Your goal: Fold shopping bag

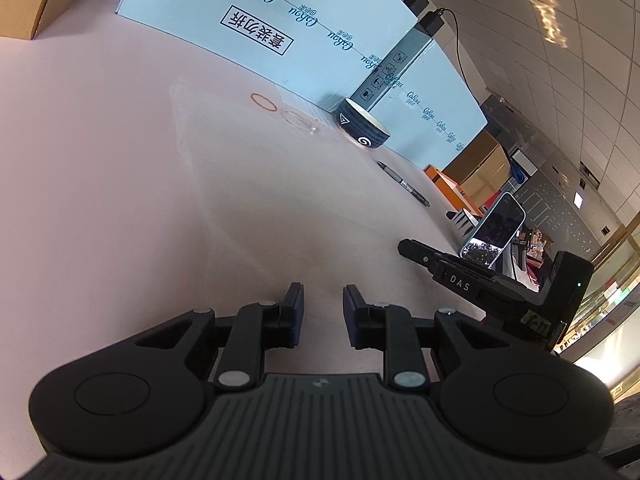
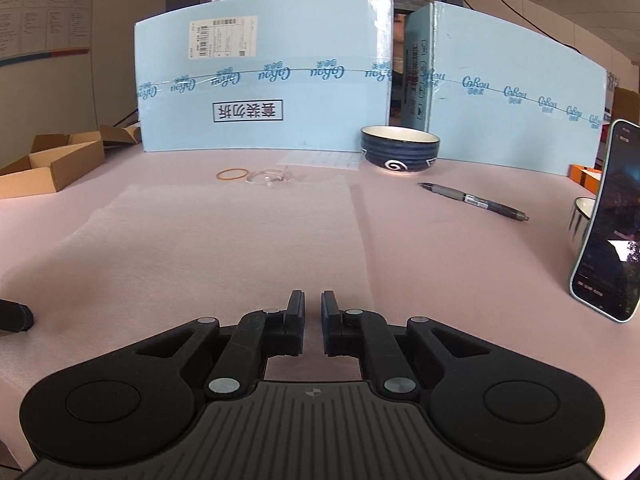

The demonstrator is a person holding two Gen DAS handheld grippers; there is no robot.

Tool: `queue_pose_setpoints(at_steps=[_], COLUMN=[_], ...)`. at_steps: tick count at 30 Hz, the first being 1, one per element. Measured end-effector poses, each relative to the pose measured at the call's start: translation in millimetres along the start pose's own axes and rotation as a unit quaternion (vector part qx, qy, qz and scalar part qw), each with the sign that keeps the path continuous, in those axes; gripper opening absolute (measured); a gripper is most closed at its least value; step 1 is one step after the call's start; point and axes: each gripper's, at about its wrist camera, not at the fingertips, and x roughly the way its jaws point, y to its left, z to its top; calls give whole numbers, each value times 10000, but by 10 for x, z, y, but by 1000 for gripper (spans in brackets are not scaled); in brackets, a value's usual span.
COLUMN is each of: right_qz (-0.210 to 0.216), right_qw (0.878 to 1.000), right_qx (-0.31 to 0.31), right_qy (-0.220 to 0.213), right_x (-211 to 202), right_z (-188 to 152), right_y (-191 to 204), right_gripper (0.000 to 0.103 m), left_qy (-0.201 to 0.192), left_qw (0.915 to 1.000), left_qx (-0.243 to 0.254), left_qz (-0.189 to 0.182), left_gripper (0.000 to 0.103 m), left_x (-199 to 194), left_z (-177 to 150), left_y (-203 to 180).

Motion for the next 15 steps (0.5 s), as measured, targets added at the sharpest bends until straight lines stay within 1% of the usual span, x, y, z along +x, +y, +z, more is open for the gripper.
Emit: queue_pose_setpoints(at_steps=[4, 5, 7, 8, 9, 10, 11, 12, 13, 15], right_qz=[-394, -468, -418, -273, 16, 284, 612, 820, 989, 950], right_qw=[9992, 9987, 9976, 9967, 9956, 9945, 9932, 9930, 9928, 9951], right_qx=[31, 144, 375, 507, 634, 697, 710, 618, 500, 178], right_qy=[-32, -168, -412, -565, -694, -727, -687, -579, -457, -199], right_x=[-140, -232, -391, -493, -593, -640, -664, -649, -623, -524], right_z=[-46, -29, 13, 39, 65, 86, 94, 87, 78, 5], right_y=[-181, -256, -363, -412, -438, -435, -394, -314, -227, -40], right_gripper=[7, 8, 8, 8, 10, 11, 10, 10, 10, 9], left_qy=[-13, -5, 17, 54, 78, 96, 52, -35, -143, -281], left_qw=[10000, 10000, 10000, 9999, 9995, 9985, 9978, 9977, 9975, 9951], left_qx=[-22, -24, -34, -99, -223, -359, -354, -134, 217, 805], left_qz=[-13, -1, 23, -13, -186, -395, -550, -659, -654, -491], left_gripper=[20, 20, 20, 21, 21, 21, 21, 23, 25, 38], left_x=[-11, -17, -32, -37, -48, -60, -75, -82, -66, 55], left_z=[-8, -4, 4, 24, 80, 144, 208, 301, 404, 582], left_y=[3, -7, -27, -27, -32, -40, -77, -174, -313, -564])
